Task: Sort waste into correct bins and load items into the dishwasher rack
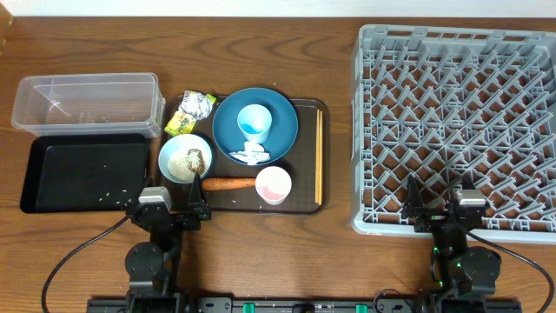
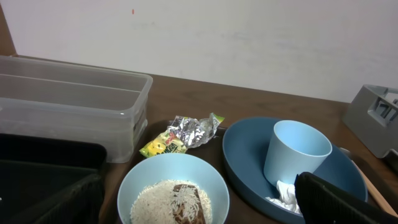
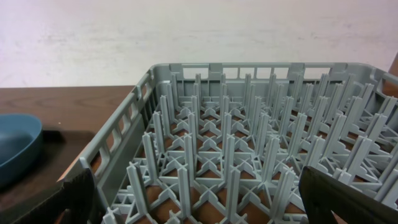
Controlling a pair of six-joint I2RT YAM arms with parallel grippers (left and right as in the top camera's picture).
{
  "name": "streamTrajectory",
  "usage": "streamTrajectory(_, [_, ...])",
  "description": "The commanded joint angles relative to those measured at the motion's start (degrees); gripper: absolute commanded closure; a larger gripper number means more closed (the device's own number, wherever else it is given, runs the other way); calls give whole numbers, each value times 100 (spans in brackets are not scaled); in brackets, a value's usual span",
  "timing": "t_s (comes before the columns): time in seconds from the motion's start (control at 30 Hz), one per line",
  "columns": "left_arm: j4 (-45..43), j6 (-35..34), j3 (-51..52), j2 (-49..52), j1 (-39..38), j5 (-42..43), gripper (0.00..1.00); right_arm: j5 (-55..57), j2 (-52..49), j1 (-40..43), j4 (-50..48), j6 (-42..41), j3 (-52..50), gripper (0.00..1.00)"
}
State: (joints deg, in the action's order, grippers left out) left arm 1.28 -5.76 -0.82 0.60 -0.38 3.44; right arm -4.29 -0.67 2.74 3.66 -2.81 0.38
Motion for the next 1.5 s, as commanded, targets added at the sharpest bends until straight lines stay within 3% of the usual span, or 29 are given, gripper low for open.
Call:
streamTrajectory(0.0, [251, 59, 59, -37, 31, -4, 2, -46, 39, -81, 20, -76, -7, 1])
streamTrajectory(1.17, [254, 52, 46, -37, 31, -2, 2, -68, 35, -81, -2, -256, -2, 1])
streamTrajectory(1.47, [579, -208, -942, 835, 31, 4, 2, -42, -278, -79, 868, -485, 780, 1])
